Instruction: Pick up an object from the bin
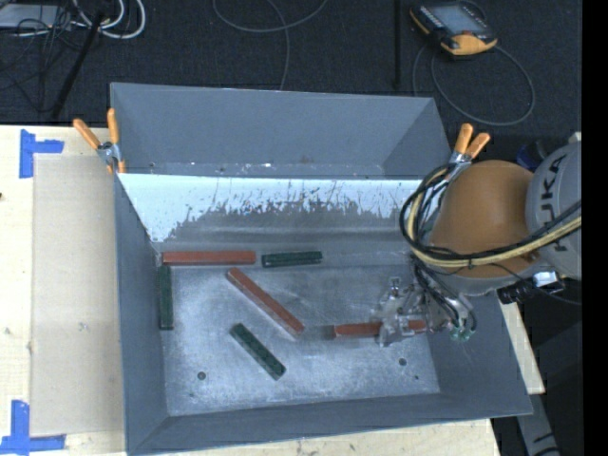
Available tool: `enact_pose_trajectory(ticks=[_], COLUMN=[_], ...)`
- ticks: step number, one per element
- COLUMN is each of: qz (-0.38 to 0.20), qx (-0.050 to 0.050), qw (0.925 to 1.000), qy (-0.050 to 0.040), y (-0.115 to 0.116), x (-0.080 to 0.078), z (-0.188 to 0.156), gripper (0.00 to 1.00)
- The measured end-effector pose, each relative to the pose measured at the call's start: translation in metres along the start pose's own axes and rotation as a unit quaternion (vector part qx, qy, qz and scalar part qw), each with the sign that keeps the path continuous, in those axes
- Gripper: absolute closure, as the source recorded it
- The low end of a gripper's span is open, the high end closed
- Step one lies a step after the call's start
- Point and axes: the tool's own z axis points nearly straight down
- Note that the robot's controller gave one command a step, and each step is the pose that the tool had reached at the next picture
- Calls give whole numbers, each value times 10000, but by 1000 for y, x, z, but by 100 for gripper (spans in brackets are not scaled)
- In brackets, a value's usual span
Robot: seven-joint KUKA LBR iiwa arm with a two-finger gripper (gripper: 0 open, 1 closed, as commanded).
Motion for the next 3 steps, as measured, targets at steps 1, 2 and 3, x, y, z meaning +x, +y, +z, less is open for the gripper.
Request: enact_pose_trajectory(ticks=[1,2,3], qz=[1,1,1], qx=[4,7,7], qw=[10000,10000,10000], qy=[-27,-55,-53], y=[0,0,0], x=[-1,-2,-2], z=[-22,-35,-43], gripper=[100,100,100])
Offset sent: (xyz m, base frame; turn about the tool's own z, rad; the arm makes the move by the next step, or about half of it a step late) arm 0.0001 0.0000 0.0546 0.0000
